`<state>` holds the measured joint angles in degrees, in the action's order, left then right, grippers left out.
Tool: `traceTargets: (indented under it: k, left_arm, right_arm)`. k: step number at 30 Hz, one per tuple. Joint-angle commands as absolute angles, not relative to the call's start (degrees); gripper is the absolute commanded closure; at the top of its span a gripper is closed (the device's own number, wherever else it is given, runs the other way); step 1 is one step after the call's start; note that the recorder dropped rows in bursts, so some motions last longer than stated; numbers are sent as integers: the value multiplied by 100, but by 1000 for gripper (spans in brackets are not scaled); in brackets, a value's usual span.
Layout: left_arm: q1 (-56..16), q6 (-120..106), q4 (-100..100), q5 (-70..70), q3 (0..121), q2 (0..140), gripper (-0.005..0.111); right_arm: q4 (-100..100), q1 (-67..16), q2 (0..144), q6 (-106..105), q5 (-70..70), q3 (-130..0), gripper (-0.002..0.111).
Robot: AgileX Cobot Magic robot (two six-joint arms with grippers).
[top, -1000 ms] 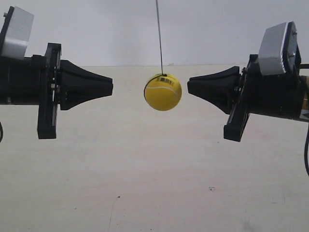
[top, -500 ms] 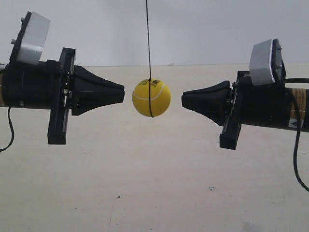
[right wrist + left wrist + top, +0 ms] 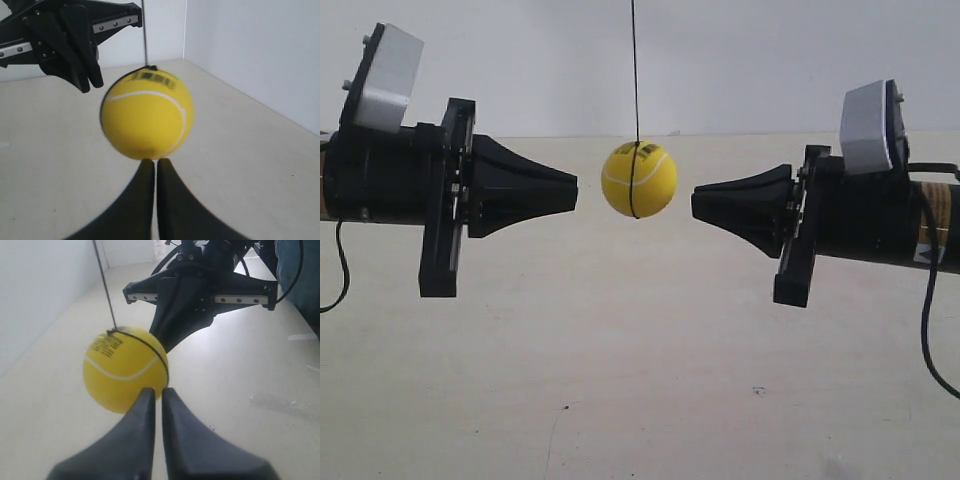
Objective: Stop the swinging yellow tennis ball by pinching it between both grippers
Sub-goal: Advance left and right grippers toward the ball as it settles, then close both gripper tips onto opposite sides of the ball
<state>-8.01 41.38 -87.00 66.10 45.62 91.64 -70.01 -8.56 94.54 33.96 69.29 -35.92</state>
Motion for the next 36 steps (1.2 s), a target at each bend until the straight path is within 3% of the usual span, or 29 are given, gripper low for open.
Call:
traceTargets:
  k: [1,13,36]
  left_arm:
    - [-872,4097,-8586,6598,4602,9159,102]
    - [-872,4073,-8468,6598,4602,9264,102]
    - [-872,4686,-9202,6913,4890,9266,102]
  right_arm:
    - [-6940,-871,9447,3432,6996,-3720,108]
    - [-7015,-1715,9447,3495,6207,-4126,108]
    - [-7039,-1713,9447,3481,5955,-4126,108]
